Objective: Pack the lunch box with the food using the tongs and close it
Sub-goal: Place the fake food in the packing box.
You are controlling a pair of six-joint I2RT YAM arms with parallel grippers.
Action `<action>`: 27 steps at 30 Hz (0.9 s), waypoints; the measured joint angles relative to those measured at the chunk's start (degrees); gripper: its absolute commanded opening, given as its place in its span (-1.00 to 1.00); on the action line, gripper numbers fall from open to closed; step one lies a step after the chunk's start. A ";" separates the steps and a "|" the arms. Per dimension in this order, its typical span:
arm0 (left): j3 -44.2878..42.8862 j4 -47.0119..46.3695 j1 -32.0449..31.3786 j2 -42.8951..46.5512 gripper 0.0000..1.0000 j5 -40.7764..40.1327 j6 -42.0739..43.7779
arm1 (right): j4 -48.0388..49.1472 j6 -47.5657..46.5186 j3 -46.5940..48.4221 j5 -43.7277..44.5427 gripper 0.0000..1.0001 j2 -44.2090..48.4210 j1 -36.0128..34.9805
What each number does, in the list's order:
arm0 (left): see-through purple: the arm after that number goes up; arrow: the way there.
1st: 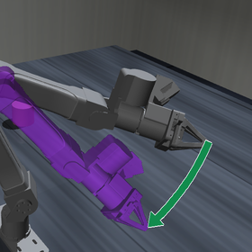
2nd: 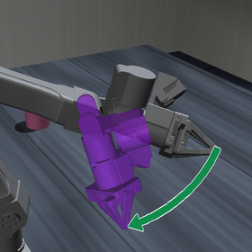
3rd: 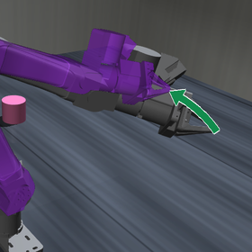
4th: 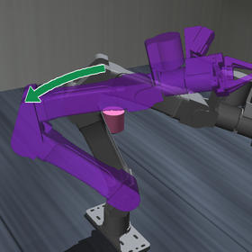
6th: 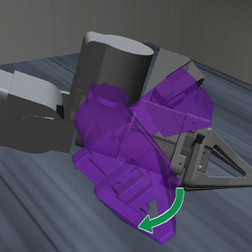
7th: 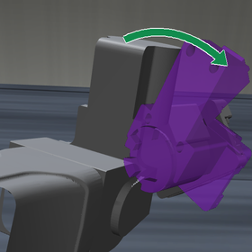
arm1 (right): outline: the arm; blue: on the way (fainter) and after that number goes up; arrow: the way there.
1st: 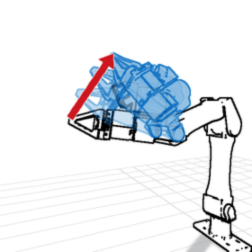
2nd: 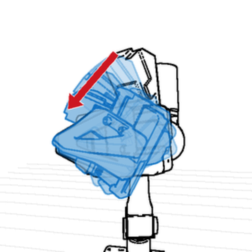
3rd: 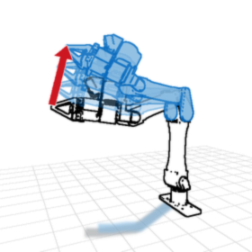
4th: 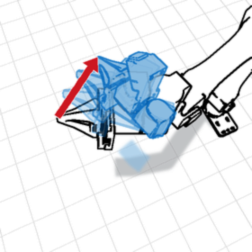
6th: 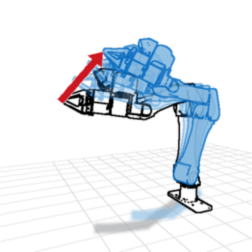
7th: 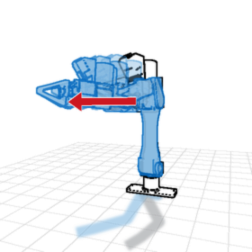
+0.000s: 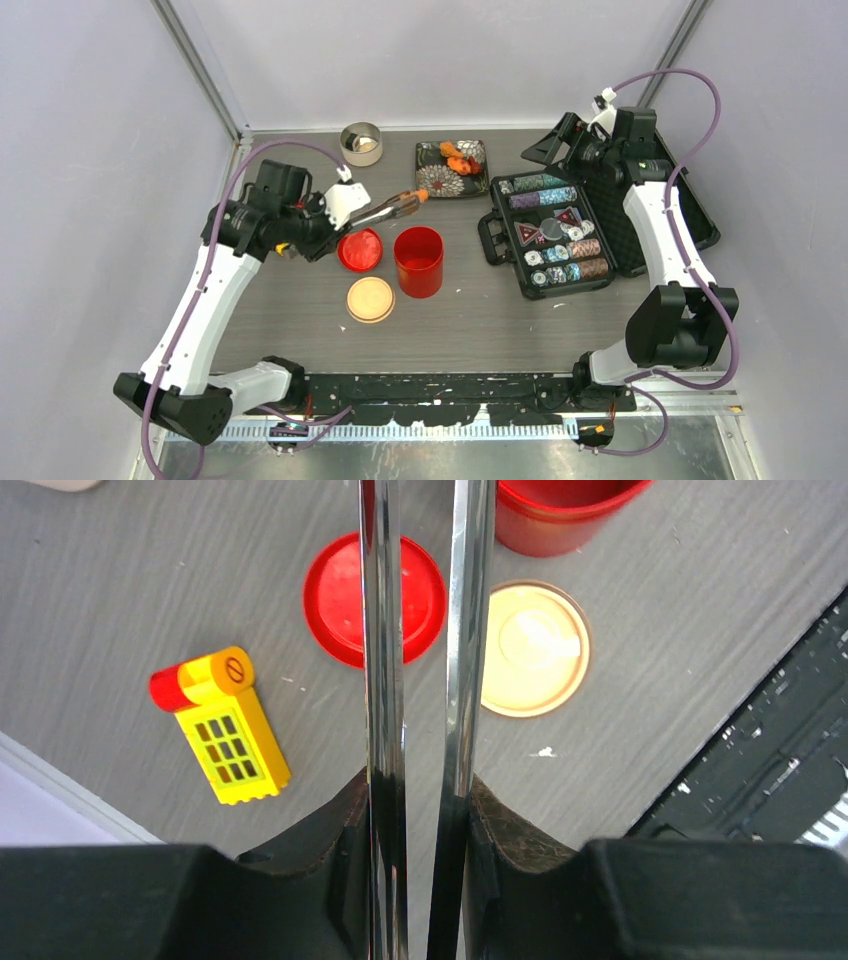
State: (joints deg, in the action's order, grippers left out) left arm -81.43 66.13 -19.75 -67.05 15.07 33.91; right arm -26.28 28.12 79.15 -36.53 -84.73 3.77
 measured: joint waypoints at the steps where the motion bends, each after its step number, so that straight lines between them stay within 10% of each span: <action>1: 0.66 0.66 0.00 0.79 -0.44 0.22 0.09 | 0.00 -0.02 0.00 -0.02 0.70 0.11 0.00; 27: 6.47 4.48 -0.94 2.23 -0.15 -1.09 4.94 | -1.31 -0.92 -0.42 -0.20 0.70 0.92 0.00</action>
State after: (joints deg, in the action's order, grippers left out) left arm -74.96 70.61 -20.69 -64.82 13.98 38.85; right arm -27.59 27.20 78.74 -36.73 -83.81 3.77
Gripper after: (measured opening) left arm 0.422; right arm 0.849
